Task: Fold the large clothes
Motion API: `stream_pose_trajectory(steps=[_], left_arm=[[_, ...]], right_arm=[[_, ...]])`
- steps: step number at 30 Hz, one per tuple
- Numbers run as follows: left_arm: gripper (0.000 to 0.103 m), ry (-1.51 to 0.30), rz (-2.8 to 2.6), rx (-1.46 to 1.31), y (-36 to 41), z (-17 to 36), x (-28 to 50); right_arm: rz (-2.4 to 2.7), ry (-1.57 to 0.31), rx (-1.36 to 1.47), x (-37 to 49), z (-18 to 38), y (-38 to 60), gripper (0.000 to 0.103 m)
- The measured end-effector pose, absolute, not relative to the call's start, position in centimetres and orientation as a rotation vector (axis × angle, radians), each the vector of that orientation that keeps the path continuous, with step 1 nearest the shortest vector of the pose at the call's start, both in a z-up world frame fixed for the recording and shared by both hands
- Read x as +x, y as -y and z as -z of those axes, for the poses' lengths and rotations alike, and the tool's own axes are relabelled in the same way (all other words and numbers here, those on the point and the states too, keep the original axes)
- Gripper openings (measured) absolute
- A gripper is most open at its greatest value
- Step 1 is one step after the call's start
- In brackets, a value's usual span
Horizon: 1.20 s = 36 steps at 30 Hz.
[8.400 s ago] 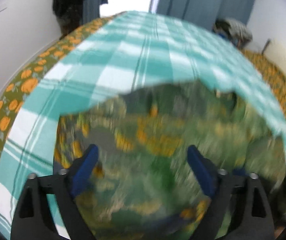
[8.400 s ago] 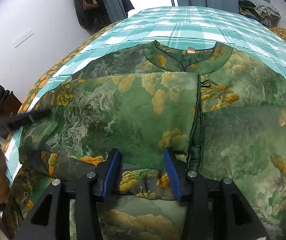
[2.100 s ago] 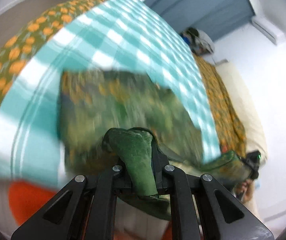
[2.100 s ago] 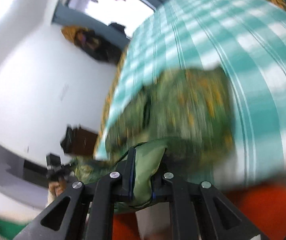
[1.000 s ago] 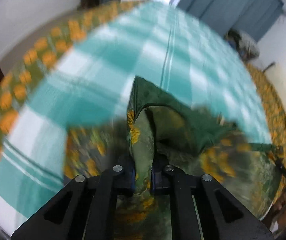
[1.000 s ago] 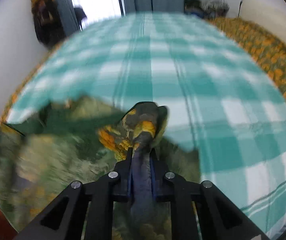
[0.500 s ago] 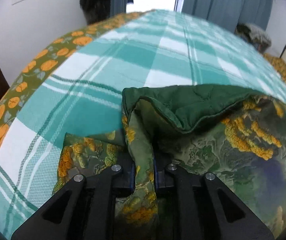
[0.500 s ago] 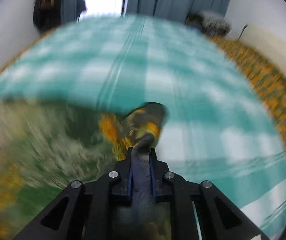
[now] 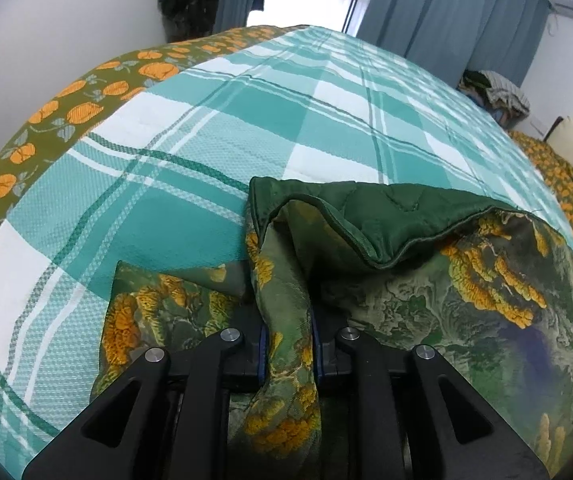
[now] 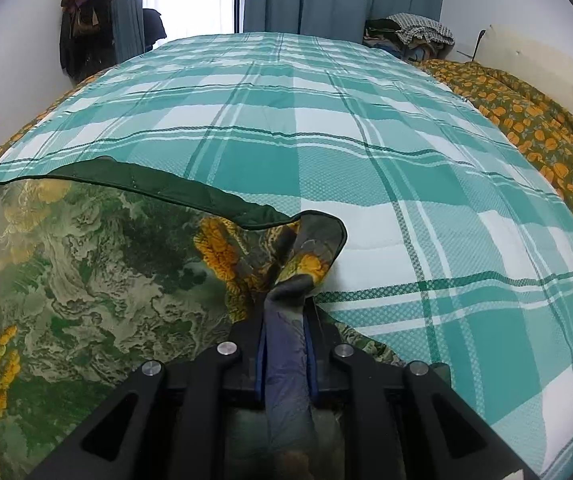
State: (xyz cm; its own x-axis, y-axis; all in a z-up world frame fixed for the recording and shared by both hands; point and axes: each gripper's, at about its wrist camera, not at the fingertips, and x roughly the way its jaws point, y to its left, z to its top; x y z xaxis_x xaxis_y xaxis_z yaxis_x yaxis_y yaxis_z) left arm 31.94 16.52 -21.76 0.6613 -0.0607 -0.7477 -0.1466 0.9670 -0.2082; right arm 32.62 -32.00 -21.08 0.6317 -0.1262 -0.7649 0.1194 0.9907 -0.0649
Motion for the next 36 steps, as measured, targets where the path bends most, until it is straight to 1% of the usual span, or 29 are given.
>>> stream_pose_trajectory(steps=[24,27,28,30,31,32,33,34,35,36], left_arm=[[0.018,-0.845,-0.046,-0.267,-16.5,21.8,31.9],[0.022,-0.858,-0.044,-0.271,-16.5,21.4,31.7],[0.025,-0.868,-0.044,-0.274,-16.6,21.1,31.7],[0.038,-0.899,-0.044,-0.276,-16.8,20.2,31.7],[0.056,-0.912,-0.051,-0.270,-16.8,19.7,31.6],[0.077,-0.920,-0.065,-0.256,-16.9,18.9,31.3],[0.084,-0.916,-0.076,-0.241,-16.8,18.2,31.0],[0.088,-0.899,-0.083,-0.220,-16.8,17.2,30.2],[0.088,-0.885,-0.079,-0.212,-16.9,16.5,29.5],[0.088,-0.871,-0.070,-0.210,-17.0,15.6,28.7]], right_arm=[[0.105,-0.862,0.069,32.7,21.1,33.2,0.017],[0.098,-0.860,0.087,32.6,20.9,33.5,0.018],[0.096,-0.860,0.094,32.5,20.8,33.6,0.019],[0.082,-0.874,0.128,32.5,20.3,34.2,0.021],[0.071,-0.883,0.145,32.5,20.1,34.5,0.021],[0.062,-0.895,0.169,32.5,19.7,35.0,0.022],[0.057,-0.903,0.192,32.4,19.2,35.6,0.029],[0.059,-0.904,0.213,32.1,18.7,36.3,0.037],[0.066,-0.900,0.231,31.8,18.0,36.9,0.062],[0.070,-0.886,0.243,31.2,17.3,37.5,0.082]])
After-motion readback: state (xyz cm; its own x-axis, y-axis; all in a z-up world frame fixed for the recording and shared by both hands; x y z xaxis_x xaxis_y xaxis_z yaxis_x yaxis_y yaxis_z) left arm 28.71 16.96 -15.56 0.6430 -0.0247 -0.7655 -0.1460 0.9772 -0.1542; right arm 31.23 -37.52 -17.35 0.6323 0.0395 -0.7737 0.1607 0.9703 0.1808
